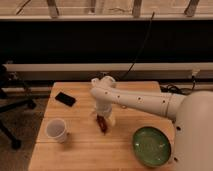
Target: Place the pepper in the ceramic bowl
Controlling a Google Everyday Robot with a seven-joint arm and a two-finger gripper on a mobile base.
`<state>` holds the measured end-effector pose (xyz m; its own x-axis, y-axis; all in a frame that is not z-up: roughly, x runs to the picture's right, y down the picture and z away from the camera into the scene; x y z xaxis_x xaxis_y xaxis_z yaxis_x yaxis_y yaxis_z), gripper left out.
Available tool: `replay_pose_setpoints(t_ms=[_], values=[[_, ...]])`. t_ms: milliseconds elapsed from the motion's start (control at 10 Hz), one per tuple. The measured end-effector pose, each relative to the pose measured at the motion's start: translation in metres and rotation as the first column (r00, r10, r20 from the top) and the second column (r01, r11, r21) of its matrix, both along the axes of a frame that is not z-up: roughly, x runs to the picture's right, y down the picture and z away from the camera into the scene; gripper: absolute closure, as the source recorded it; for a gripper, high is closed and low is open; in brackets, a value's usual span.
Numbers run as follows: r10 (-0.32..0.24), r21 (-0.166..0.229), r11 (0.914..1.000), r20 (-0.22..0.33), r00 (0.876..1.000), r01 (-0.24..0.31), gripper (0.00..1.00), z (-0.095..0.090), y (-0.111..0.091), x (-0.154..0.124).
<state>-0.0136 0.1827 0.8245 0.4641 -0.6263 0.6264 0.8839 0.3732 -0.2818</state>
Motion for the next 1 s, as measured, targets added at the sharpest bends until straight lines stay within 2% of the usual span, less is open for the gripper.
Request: replay_pose_setpoints(t_ms=[400, 700, 800, 1000], values=[[-0.036, -0.036, 0.9987, 0.018, 0.999, 0.037, 0.22, 0.010, 0.011, 0.000], [-0.042, -0.056, 0.9975, 0.029, 0.999, 0.043, 0.48, 0.014, 0.017, 0.002], [-0.045, -0.061, 0.9970, 0.035, 0.998, 0.047, 0.62, 0.014, 0.018, 0.003], [-0.049, -0.067, 0.9964, 0.045, 0.998, 0.052, 0.77, 0.012, 0.018, 0.003]])
